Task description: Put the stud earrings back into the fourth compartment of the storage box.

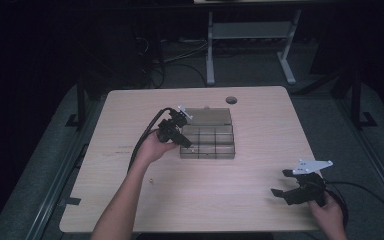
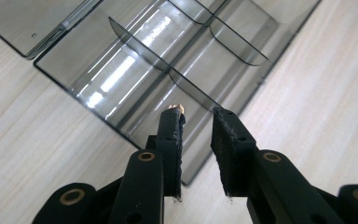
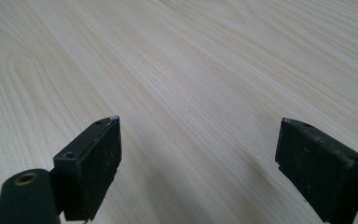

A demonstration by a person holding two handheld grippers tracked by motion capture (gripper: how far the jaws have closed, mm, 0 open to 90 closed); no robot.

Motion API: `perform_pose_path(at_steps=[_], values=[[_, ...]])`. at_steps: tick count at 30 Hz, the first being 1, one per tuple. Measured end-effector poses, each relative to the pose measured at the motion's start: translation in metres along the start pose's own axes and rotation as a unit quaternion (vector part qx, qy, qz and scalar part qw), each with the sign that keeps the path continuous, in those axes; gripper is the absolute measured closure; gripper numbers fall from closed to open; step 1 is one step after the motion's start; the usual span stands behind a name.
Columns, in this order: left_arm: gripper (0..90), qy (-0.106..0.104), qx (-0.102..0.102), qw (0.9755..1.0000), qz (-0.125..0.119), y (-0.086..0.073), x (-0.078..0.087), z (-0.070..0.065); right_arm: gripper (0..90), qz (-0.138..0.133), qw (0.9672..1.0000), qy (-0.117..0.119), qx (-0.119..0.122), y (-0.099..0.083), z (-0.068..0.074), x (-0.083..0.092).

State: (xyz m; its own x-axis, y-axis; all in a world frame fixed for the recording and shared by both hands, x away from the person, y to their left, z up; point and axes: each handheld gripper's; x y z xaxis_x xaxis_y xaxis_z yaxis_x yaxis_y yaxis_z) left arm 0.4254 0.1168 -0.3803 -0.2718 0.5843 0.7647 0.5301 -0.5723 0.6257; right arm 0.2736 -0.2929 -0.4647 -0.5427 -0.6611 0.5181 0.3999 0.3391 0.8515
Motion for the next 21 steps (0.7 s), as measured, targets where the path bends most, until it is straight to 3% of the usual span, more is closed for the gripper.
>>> perform_pose_path(at_steps=[11,17,21], values=[[70.5,0.008,-0.010,0.9999,-0.008,-0.013,0.030,-0.004,14.0,0.002,1.0000,-0.003,-0.003,0.000,0.000,-0.001],[67.5,0.010,-0.008,0.9999,-0.007,-0.030,0.041,-0.006,14.0,0.003,1.0000,-0.003,-0.003,0.000,0.001,-0.001],[66.0,0.011,0.004,0.9999,-0.002,-0.053,0.048,-0.003,13.9,0.006,1.0000,-0.004,-0.002,0.000,0.001,-0.002]])
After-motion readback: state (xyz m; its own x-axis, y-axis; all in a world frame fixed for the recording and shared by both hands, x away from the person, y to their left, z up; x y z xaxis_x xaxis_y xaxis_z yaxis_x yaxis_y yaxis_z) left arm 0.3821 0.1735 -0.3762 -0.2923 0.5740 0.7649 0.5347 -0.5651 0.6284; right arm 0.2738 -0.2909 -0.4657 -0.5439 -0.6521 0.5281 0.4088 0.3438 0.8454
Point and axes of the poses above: each handheld gripper's, and its own axes: x roughly backward along the jaws, y roughly out of its top, z roughly to its left, and after that the axes turned 13 degrees about -z, right-handed
